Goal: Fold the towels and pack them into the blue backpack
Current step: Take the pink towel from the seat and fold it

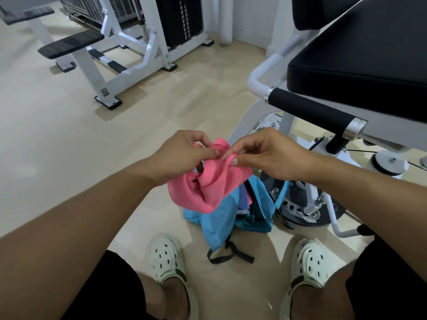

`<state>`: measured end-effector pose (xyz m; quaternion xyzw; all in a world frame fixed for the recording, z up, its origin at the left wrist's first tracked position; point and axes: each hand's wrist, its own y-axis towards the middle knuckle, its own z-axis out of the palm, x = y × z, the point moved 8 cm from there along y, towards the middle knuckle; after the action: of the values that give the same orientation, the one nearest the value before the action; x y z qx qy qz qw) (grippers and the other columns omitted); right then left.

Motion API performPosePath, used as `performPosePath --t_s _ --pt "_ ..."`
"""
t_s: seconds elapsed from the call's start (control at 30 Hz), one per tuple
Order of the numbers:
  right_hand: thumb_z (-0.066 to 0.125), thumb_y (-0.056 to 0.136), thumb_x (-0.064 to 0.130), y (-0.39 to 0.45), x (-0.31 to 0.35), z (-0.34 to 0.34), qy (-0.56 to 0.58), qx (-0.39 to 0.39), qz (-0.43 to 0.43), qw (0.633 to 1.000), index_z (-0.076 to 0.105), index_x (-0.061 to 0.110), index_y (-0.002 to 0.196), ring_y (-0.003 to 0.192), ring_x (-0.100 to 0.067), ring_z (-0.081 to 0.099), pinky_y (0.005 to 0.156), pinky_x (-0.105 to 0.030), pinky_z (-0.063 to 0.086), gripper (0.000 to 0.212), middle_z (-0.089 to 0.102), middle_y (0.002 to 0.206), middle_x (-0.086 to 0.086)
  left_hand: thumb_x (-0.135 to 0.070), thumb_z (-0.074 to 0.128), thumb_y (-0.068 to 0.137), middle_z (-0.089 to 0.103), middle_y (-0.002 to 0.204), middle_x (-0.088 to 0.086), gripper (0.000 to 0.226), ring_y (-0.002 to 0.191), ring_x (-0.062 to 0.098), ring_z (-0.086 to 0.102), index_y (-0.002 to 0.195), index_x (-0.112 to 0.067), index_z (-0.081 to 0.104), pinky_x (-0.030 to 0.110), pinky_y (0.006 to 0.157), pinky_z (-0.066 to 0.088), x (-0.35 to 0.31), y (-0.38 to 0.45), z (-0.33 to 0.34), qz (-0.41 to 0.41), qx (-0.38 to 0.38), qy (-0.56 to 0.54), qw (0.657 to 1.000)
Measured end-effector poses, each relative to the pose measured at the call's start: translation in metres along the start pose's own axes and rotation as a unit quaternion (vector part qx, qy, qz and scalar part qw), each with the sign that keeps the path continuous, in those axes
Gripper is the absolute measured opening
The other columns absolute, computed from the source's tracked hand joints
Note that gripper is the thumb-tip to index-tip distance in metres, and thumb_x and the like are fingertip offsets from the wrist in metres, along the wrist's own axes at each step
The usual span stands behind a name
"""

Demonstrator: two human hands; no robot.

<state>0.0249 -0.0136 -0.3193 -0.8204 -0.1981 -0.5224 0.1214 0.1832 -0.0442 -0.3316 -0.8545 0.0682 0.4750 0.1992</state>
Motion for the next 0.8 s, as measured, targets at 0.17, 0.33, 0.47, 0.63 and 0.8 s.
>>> performPosePath --t_s 0.17,0.33,0.47,0.63,0.8 --pt "0.081 0.084 0.02 0.002 -0.009 -0.007 0.007 -0.058 0.014 0.998 0.075 0.017 0.104 0.082 -0.018 0.074 0.081 -0.035 0.058 0.021 0.078 0.086 -0.004 -0.011 0.074 0.085 0.061 0.064 0.002 0.005 0.063 0.013 0.051 0.081 -0.014 0.073 0.027 0.068 0.042 -0.008 -0.004 0.014 0.038 0.056 0.015 0.998" --pt "0.083 0.081 0.026 0.002 -0.012 -0.009 -0.011 -0.056 0.028 0.998 0.075 0.021 0.103 0.081 -0.032 0.072 0.082 -0.047 0.058 0.023 0.077 0.08 -0.003 -0.005 0.065 0.091 0.066 0.066 0.001 0.01 0.058 0.014 0.057 0.086 -0.005 0.073 0.022 0.063 0.048 -0.01 -0.006 0.018 0.037 0.092 -0.031 0.995" --pt "0.083 0.081 0.028 0.003 -0.012 -0.01 -0.017 -0.056 0.034 0.998 0.074 0.024 0.094 0.073 -0.018 0.07 0.077 -0.038 0.058 0.016 0.075 0.08 -0.004 -0.009 0.056 0.098 0.068 0.071 0.006 0.021 0.055 0.018 0.056 0.086 -0.001 0.072 0.024 0.058 0.05 -0.008 -0.005 0.021 0.011 0.113 -0.119 0.986" --pt "0.082 0.083 0.025 0.002 -0.01 -0.009 -0.015 -0.055 0.036 0.998 0.076 0.021 0.092 0.071 -0.004 0.066 0.071 -0.019 0.053 0.012 0.076 0.082 -0.002 -0.016 0.06 0.099 0.067 0.069 0.007 0.027 0.053 0.016 0.055 0.102 0.009 0.069 0.02 0.055 0.051 -0.004 -0.004 0.025 -0.008 0.11 -0.151 0.982" --pt "0.079 0.086 0.023 0.0 -0.009 -0.01 -0.024 -0.046 0.036 0.998 0.078 0.025 0.094 0.076 0.002 0.068 0.073 -0.012 0.051 0.008 0.077 0.084 0.006 -0.007 0.061 0.096 0.069 0.07 0.002 0.013 0.054 0.014 0.054 0.091 -0.003 0.072 0.018 0.053 0.049 -0.005 -0.003 0.024 -0.002 0.102 -0.11 0.989"
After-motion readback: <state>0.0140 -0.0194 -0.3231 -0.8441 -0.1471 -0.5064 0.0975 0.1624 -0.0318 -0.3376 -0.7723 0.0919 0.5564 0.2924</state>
